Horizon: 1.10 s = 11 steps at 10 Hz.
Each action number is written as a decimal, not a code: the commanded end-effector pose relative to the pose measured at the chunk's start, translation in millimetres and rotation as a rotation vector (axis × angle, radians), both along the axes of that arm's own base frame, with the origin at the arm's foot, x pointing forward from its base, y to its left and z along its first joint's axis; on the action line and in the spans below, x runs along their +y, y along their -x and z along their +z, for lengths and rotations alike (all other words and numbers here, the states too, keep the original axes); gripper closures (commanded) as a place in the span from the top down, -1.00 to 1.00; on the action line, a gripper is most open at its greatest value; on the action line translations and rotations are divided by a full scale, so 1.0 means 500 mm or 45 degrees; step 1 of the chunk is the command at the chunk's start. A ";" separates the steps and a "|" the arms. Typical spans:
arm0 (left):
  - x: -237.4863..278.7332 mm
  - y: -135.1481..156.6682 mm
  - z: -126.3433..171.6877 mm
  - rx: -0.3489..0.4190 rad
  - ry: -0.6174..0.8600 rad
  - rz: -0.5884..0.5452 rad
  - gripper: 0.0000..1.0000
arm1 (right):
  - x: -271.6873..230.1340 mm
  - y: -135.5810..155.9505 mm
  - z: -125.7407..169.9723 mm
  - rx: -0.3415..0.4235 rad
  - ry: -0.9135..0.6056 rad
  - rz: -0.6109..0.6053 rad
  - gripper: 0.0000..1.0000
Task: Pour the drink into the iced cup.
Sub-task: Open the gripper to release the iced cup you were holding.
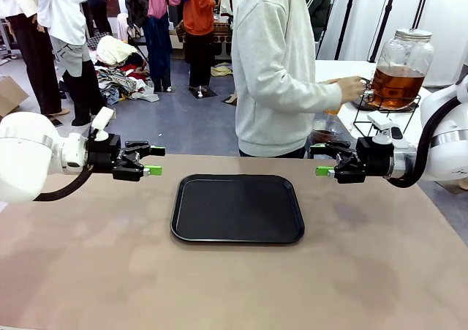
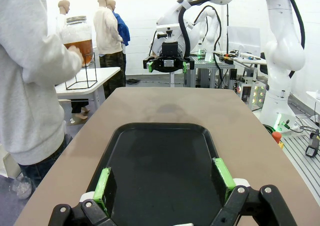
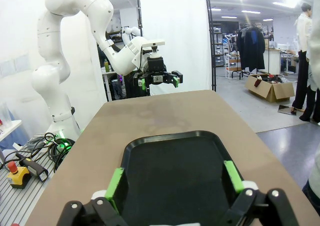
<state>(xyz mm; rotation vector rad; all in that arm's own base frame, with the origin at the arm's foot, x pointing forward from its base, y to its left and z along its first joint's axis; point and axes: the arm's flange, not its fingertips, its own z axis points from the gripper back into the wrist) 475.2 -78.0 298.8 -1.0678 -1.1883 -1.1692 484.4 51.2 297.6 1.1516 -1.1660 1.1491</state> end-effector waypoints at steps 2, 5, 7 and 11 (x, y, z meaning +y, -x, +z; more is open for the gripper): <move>-0.002 0.000 0.004 0.002 0.001 0.003 1.00 | 0.000 -0.001 0.004 -0.007 0.007 -0.004 1.00; -0.002 0.000 0.004 0.002 0.001 0.003 1.00 | 0.000 -0.001 0.004 -0.007 0.007 -0.004 1.00; -0.002 0.000 0.004 0.002 0.001 0.003 1.00 | 0.000 -0.001 0.004 -0.007 0.007 -0.004 1.00; -0.002 0.000 0.004 0.002 0.001 0.003 1.00 | 0.000 -0.001 0.004 -0.007 0.007 -0.004 1.00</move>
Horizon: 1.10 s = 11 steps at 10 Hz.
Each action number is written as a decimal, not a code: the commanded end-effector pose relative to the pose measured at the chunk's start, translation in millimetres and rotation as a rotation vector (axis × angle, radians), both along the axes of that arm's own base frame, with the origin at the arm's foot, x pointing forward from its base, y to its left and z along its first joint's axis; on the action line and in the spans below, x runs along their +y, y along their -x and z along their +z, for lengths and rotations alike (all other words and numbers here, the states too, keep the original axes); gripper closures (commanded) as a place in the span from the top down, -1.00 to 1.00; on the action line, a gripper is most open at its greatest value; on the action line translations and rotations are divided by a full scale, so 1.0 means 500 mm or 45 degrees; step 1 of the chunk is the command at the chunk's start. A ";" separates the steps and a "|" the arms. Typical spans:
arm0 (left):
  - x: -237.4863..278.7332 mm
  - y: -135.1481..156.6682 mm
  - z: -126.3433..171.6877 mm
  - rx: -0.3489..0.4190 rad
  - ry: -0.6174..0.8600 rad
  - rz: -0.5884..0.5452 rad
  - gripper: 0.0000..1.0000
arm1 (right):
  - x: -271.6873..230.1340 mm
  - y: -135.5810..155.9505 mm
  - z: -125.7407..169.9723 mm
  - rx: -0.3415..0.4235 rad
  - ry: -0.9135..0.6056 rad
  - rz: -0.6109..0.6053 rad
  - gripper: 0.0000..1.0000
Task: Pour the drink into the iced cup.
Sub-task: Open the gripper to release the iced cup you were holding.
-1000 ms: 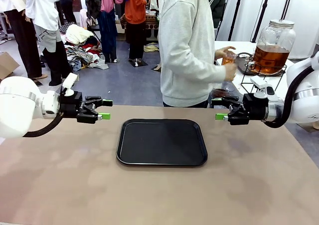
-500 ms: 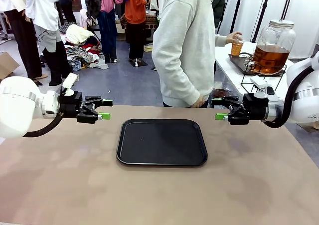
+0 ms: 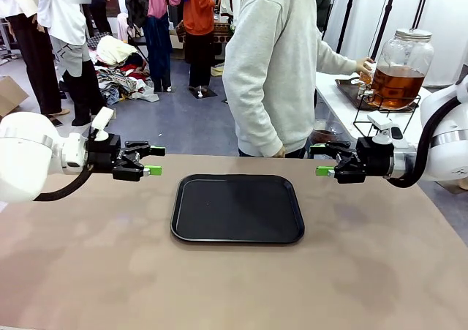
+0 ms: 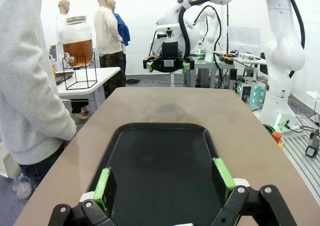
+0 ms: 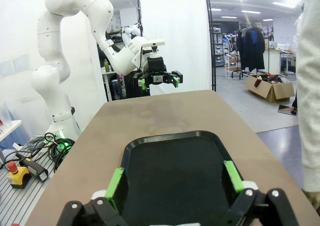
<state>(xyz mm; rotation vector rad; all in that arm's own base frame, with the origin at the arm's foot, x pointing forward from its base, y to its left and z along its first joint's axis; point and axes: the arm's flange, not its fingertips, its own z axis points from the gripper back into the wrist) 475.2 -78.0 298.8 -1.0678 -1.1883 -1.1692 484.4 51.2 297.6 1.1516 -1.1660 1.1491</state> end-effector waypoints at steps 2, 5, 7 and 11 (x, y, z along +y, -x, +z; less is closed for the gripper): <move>-0.002 0.000 0.004 0.002 0.001 0.003 1.00 | 0.000 -0.001 0.004 -0.007 0.007 -0.004 1.00; -0.002 0.000 0.004 0.002 0.001 0.003 1.00 | 0.000 -0.001 0.004 -0.007 0.007 -0.004 1.00; -0.002 0.000 0.004 0.002 0.001 0.003 1.00 | 0.000 -0.001 0.004 -0.007 0.007 -0.004 1.00; -0.002 0.000 0.004 0.002 0.001 0.003 1.00 | 0.000 -0.001 0.004 -0.007 0.007 -0.004 1.00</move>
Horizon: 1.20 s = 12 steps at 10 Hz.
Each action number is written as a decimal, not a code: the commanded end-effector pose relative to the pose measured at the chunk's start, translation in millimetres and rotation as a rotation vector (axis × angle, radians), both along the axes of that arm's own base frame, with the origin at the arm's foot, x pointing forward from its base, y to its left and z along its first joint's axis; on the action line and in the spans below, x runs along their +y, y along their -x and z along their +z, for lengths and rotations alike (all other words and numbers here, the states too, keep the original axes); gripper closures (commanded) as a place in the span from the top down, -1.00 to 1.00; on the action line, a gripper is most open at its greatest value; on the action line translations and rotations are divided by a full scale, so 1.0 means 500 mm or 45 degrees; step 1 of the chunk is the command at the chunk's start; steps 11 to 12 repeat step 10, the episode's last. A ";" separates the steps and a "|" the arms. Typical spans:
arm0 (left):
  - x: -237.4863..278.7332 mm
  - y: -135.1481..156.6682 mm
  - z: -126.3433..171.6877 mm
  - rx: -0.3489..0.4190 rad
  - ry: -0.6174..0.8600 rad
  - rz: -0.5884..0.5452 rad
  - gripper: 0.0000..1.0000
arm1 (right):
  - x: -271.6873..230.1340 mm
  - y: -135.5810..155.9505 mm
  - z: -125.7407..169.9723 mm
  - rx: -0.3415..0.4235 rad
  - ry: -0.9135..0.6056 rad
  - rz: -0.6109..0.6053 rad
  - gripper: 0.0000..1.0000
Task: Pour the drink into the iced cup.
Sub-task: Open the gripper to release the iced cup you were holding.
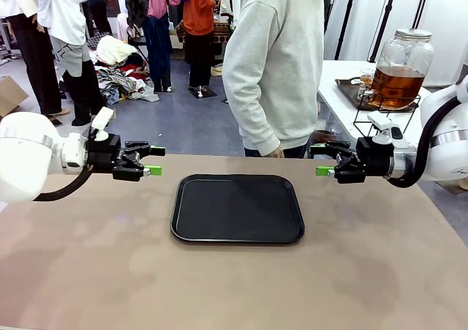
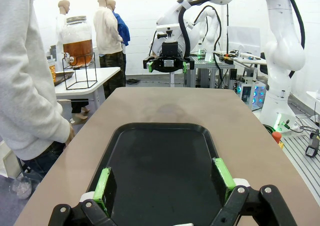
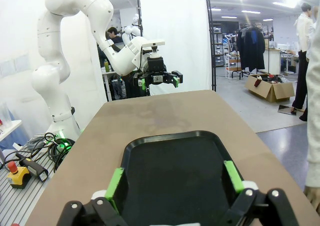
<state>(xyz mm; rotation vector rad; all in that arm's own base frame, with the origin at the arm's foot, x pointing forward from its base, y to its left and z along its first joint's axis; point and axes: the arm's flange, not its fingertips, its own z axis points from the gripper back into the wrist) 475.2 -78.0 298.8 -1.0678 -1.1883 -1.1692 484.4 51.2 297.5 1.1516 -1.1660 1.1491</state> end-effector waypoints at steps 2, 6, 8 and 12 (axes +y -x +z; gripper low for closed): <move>-0.002 0.000 0.004 0.002 0.001 0.003 1.00 | 0.000 -0.001 0.004 -0.007 0.007 -0.004 1.00; -0.002 0.000 0.004 0.002 0.001 0.003 1.00 | 0.000 -0.001 0.004 -0.007 0.007 -0.004 1.00; -0.002 0.000 0.004 0.002 0.001 0.003 1.00 | 0.000 -0.001 0.004 -0.007 0.007 -0.004 1.00; -0.002 0.000 0.004 0.002 0.001 0.003 1.00 | 0.000 -0.001 0.004 -0.007 0.007 -0.004 1.00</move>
